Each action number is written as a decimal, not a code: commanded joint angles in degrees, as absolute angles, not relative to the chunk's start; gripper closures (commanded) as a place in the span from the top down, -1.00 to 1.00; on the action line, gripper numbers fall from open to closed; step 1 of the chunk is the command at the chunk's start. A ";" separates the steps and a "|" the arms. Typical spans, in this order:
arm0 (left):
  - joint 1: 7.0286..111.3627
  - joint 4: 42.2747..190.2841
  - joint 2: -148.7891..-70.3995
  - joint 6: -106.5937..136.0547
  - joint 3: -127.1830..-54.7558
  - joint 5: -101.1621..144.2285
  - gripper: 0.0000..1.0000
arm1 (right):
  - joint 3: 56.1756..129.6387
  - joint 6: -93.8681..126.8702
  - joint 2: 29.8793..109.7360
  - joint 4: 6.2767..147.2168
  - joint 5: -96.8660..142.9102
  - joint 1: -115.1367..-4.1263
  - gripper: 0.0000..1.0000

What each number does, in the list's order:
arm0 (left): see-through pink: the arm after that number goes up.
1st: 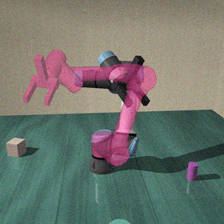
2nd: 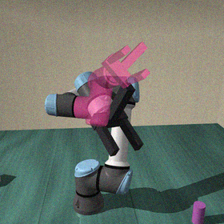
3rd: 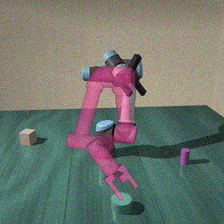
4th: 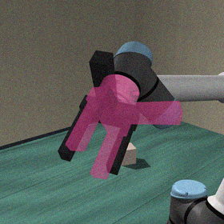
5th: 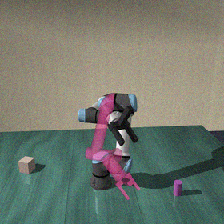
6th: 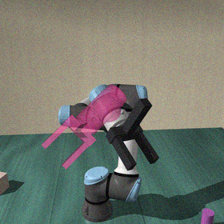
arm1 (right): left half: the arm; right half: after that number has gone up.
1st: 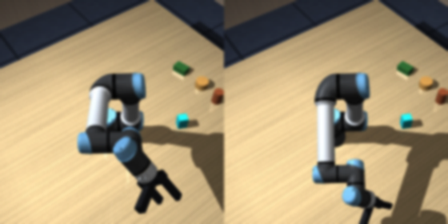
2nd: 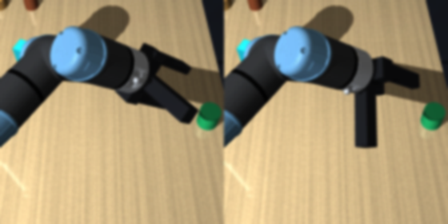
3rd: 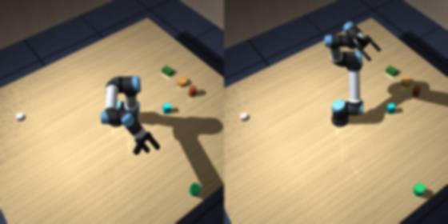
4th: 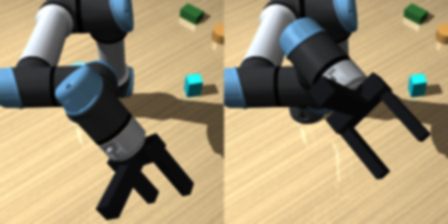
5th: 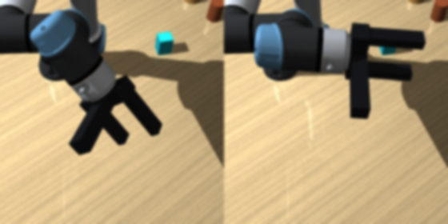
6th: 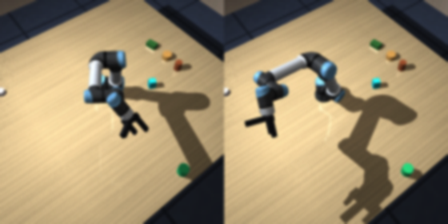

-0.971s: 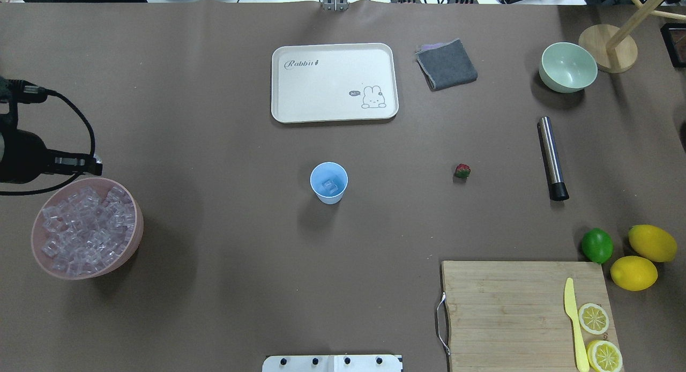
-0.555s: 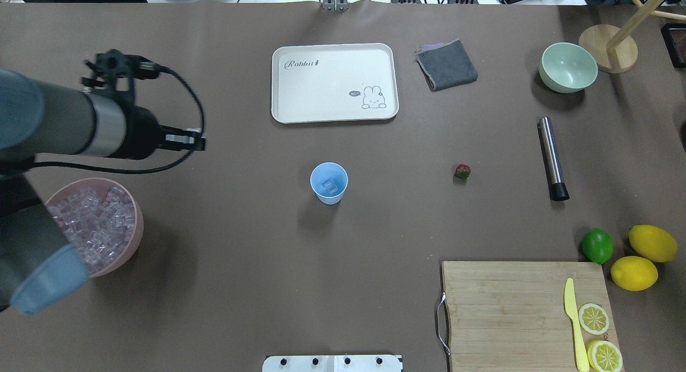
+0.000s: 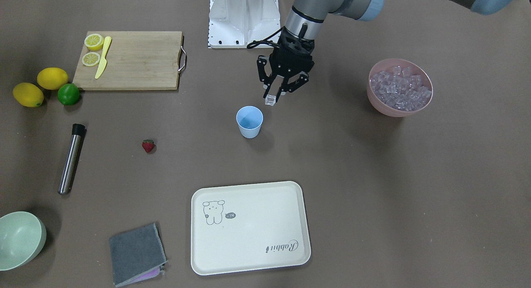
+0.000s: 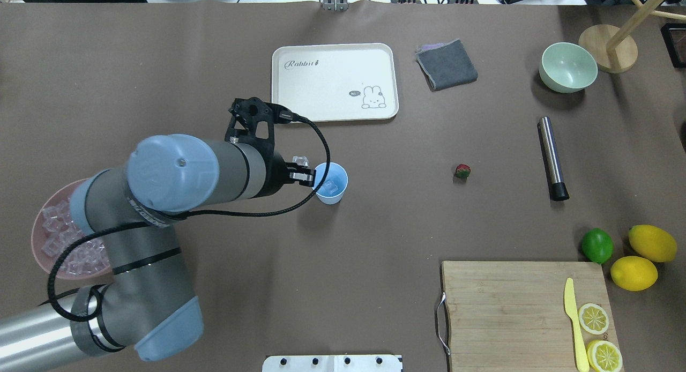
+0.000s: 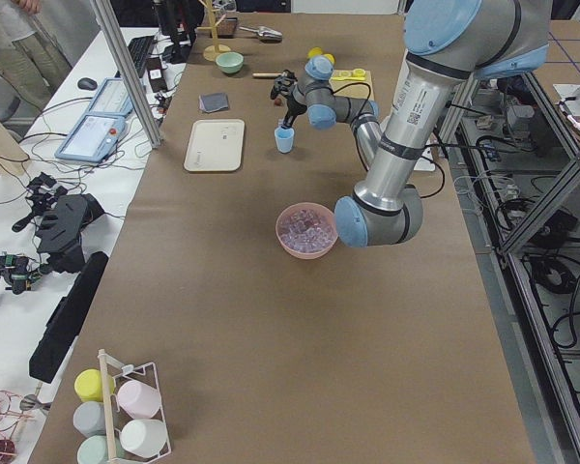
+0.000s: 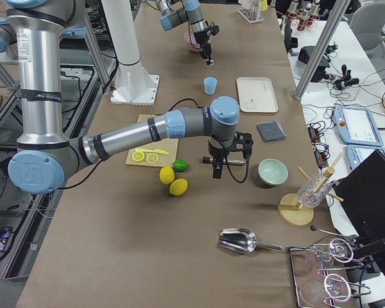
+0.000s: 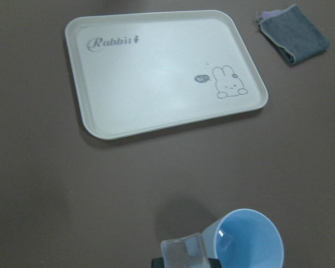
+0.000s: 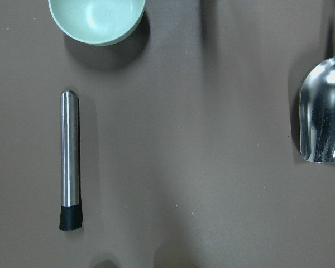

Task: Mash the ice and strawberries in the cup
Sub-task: 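Lift the ice cube and carry it over the blue cup, then open the left gripper to drop the ice cube into the cup, then swing the left gripper back above the pink ice bowl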

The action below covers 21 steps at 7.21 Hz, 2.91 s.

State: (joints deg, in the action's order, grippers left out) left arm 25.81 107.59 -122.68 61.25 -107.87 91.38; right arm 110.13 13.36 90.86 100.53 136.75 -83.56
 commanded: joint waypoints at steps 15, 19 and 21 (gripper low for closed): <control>34.51 100.97 -115.43 55.28 -113.15 96.57 0.93 | 108.54 15.21 85.96 100.37 137.46 -82.71 1.00; 45.85 87.77 -102.81 55.72 -120.22 101.57 0.93 | 110.03 14.42 85.96 100.28 137.99 -80.16 1.00; 47.55 101.78 -90.67 58.77 -120.50 104.32 0.93 | 110.30 14.68 85.96 98.54 138.08 -79.90 1.00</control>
State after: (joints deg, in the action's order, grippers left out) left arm 46.43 93.47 -98.04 56.59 -120.31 102.86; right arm 110.15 14.53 85.96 99.89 138.05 -80.14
